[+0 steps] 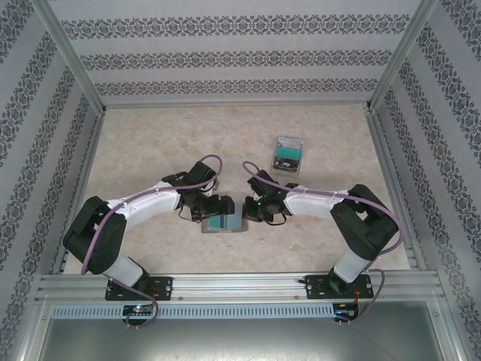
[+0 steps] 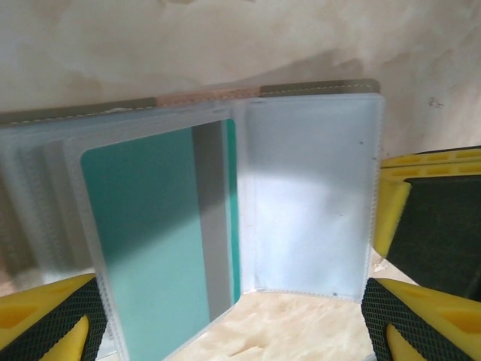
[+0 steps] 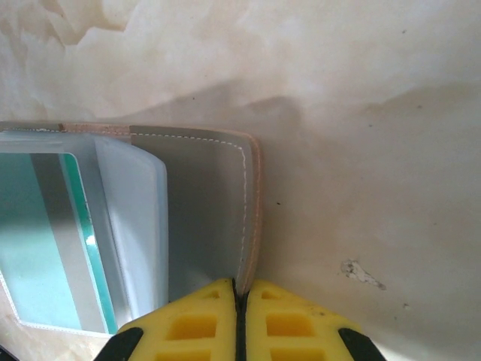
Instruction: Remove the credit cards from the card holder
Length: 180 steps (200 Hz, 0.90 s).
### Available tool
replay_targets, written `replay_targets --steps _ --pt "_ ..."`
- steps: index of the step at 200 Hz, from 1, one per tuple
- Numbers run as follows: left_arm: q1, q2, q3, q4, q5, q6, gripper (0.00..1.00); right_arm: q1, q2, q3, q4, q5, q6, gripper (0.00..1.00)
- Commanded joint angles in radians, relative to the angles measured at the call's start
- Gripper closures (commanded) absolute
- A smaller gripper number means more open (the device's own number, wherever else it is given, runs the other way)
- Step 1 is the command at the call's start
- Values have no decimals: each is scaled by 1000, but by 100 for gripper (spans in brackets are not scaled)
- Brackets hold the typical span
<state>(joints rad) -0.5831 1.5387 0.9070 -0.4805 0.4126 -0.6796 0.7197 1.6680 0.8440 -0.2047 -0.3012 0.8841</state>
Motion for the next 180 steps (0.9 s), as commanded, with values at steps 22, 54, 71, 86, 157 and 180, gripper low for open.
replay_targets --steps 22,54,71,86,157,180 --pt "8 -41 15 -92 -89 48 13 -46 -96 23 -87 71 -53 80" --pt "31 -50 -16 -74 -95 43 25 -41 -181 22 -58 105 -86 75" --pt "35 -36 -27 -61 -91 43 41 -33 -187 36 -33 83 -105 79" --pt "38 -24 -36 -52 -88 47 55 -21 -171 45 8 17 -111 81" --pt "46 29 -66 -24 -96 68 82 39 -6 57 145 -98 -12 86" --pt "46 37 -85 -7 -95 61 82 40 29 50 181 -122 11 86"
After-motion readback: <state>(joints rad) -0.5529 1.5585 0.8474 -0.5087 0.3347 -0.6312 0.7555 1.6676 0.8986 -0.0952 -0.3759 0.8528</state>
